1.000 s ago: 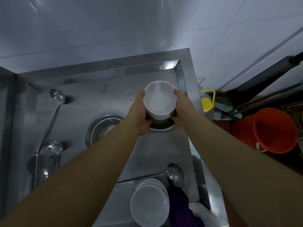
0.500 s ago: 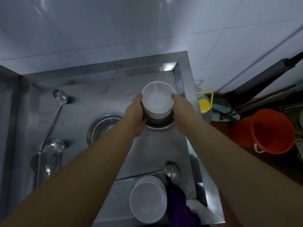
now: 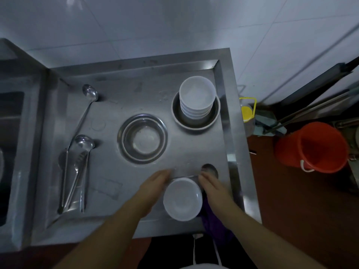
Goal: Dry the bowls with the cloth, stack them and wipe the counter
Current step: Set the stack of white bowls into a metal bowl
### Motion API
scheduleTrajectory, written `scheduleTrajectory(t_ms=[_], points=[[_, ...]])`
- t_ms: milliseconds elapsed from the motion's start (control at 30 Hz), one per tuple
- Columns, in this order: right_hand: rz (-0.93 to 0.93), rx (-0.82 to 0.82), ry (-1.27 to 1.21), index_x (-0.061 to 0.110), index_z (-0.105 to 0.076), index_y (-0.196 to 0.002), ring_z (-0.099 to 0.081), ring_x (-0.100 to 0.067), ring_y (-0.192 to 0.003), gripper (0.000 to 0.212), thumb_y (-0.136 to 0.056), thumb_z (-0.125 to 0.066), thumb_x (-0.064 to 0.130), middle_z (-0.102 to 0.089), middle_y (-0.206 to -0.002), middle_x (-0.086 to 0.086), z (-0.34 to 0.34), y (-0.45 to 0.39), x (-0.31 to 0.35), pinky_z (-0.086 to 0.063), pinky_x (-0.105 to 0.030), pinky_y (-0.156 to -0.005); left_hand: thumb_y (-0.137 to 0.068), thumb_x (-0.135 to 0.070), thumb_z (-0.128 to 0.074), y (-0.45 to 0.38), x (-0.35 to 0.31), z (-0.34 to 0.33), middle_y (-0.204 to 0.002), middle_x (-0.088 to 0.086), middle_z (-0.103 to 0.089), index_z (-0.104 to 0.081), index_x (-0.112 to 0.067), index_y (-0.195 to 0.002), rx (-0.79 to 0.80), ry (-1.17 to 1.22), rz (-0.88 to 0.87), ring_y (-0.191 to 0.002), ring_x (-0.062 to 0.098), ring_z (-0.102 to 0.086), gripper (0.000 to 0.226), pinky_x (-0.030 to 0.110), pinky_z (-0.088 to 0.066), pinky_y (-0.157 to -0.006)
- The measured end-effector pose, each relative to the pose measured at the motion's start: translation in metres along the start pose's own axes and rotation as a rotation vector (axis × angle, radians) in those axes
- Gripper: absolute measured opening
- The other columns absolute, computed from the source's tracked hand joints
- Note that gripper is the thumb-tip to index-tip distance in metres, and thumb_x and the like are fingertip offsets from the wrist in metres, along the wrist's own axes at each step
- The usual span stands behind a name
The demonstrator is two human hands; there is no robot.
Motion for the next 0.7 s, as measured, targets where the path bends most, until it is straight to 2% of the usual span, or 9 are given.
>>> scheduleTrajectory(t_ms=[67,167,200,267,300,400,500,600,700], points=[[-0.051,0.042,-0.017,0.057,-0.074,-0.101,-0.065,0.014,-0.097,0.020,-0.095,-0.055,0.061,-0.072,-0.102,0.033,-0.007,0.002,-0.011,-0.049,-0.027,-0.088,-0.075,-0.073,-0.063,0.009,0.020,-0.003,-0.103,-0.009,-0.081,-0.084,-0.037,-0.094,-0.014,0.050,0.062,-0.109,0.017,-0.070,0.046,0.039,-0.053,-0.096],[-0.171,0.051,-0.052,0.038,-0.074,-0.117,-0.068,-0.018,-0.116,0.062,-0.081,-0.049,0.081,-0.075,-0.120,0.005,-0.013,-0.006,-0.027,-0.050,-0.051,-0.108,-0.093,-0.072,-0.057,0.013,0.043,-0.012,-0.120,0.001,-0.076,-0.081,-0.034,-0.111,-0.014,0.111,0.107,-0.115,0.023,-0.069,0.049,0.048,-0.054,-0.106],[-0.198,0.042,-0.051,0.038,-0.075,-0.115,-0.069,-0.023,-0.114,0.062,-0.080,-0.048,0.082,-0.076,-0.118,0.001,-0.014,-0.008,-0.029,-0.051,-0.054,-0.107,-0.097,-0.068,-0.057,0.013,0.046,-0.015,-0.120,0.003,-0.075,-0.080,-0.029,-0.112,-0.037,0.148,0.135,-0.111,0.024,-0.070,0.048,0.047,-0.058,-0.101],[-0.251,0.018,-0.029,0.042,-0.077,-0.109,-0.070,-0.022,-0.109,0.056,-0.082,-0.048,0.081,-0.077,-0.114,0.002,-0.016,-0.012,-0.033,-0.054,-0.052,-0.103,-0.099,-0.063,-0.058,0.008,0.049,-0.022,-0.109,0.004,-0.074,-0.075,-0.024,-0.102,-0.099,0.203,0.202,-0.096,0.024,-0.072,0.043,0.038,-0.065,-0.074],[-0.259,0.016,-0.010,0.044,-0.076,-0.110,-0.070,-0.021,-0.109,0.052,-0.085,-0.047,0.079,-0.076,-0.115,0.004,-0.018,-0.013,-0.033,-0.055,-0.050,-0.102,-0.099,-0.063,-0.058,0.007,0.049,-0.025,-0.108,0.005,-0.072,-0.073,-0.023,-0.098,-0.119,0.204,0.227,-0.095,0.026,-0.072,0.043,0.038,-0.064,-0.072],[-0.262,-0.016,0.000,0.043,-0.075,-0.116,-0.069,-0.019,-0.110,0.045,-0.093,-0.048,0.071,-0.074,-0.119,0.005,-0.023,-0.014,-0.038,-0.055,-0.045,-0.101,-0.096,-0.073,-0.051,0.010,0.049,-0.025,-0.118,0.012,-0.067,-0.070,-0.023,-0.102,-0.125,0.124,0.251,-0.108,0.034,-0.068,0.054,0.046,-0.060,-0.093],[-0.260,-0.059,-0.008,0.046,-0.076,-0.114,-0.070,-0.017,-0.107,0.036,-0.097,-0.050,0.064,-0.076,-0.114,0.008,-0.026,-0.012,-0.035,-0.058,-0.039,-0.093,-0.097,-0.076,-0.044,0.018,0.043,-0.023,-0.110,0.004,-0.068,-0.068,-0.028,-0.091,-0.114,0.083,0.203,-0.099,0.023,-0.066,0.054,0.032,-0.054,-0.080],[-0.276,-0.060,-0.005,0.046,-0.078,-0.107,-0.071,-0.019,-0.105,0.037,-0.099,-0.047,0.064,-0.077,-0.108,0.008,-0.029,-0.009,-0.030,-0.059,-0.042,-0.095,-0.101,-0.071,-0.039,0.020,0.036,-0.022,-0.120,0.007,-0.067,-0.066,-0.031,-0.105,-0.095,0.054,0.187,-0.105,0.024,-0.065,0.048,0.032,-0.053,-0.083],[-0.305,-0.060,-0.010,0.038,-0.074,-0.099,-0.068,-0.023,-0.105,0.044,-0.101,-0.041,0.067,-0.073,-0.110,0.001,-0.030,-0.006,-0.020,-0.056,-0.048,-0.100,-0.106,-0.065,-0.038,0.023,0.030,-0.020,-0.134,0.011,-0.068,-0.069,-0.022,-0.126,-0.072,0.072,0.157,-0.122,0.030,-0.064,0.057,0.045,-0.051,-0.110]])
Point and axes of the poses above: each hand's wrist, its own y-axis away from the middle knuckle, its own z-axis out of the back of the hand, x = y × z, the point moved 3 cm from there along -y, towards the middle knuckle
